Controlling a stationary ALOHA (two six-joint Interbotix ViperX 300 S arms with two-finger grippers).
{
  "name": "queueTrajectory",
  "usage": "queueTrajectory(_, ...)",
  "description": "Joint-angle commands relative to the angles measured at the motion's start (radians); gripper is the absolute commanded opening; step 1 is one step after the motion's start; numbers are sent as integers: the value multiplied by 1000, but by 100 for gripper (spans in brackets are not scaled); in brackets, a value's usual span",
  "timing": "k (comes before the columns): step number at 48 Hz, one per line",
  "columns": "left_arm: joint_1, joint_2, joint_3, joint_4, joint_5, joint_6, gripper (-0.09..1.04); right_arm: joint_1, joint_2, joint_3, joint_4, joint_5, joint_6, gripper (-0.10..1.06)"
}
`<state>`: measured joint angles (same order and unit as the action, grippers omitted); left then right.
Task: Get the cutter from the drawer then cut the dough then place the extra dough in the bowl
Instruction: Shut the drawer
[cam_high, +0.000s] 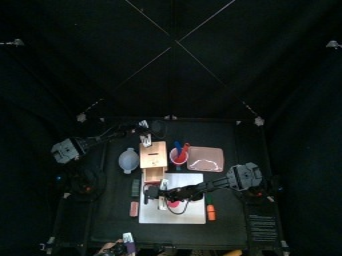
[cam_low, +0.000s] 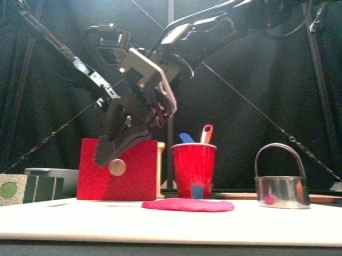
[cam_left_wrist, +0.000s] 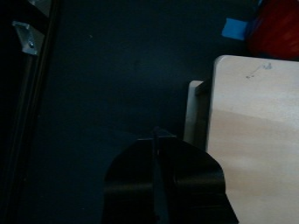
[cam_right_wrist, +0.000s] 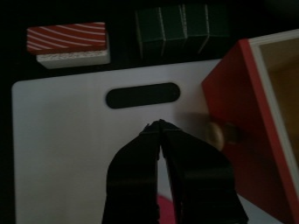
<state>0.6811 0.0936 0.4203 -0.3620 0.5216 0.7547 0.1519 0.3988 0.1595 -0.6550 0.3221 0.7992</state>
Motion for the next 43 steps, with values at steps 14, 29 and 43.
queueTrajectory(14, -8, 20, -49, 3, 2, 20, 38, -57, -12, -35, -17, 6, -8, 12)
queueTrajectory(29, -44, 49, -89, -15, 2, 55, 38, -78, -8, -38, -29, 6, -8, 12)
queueTrajectory(43, -58, 57, -94, -20, 3, 55, 38, -97, -3, -40, -31, 6, -8, 12)
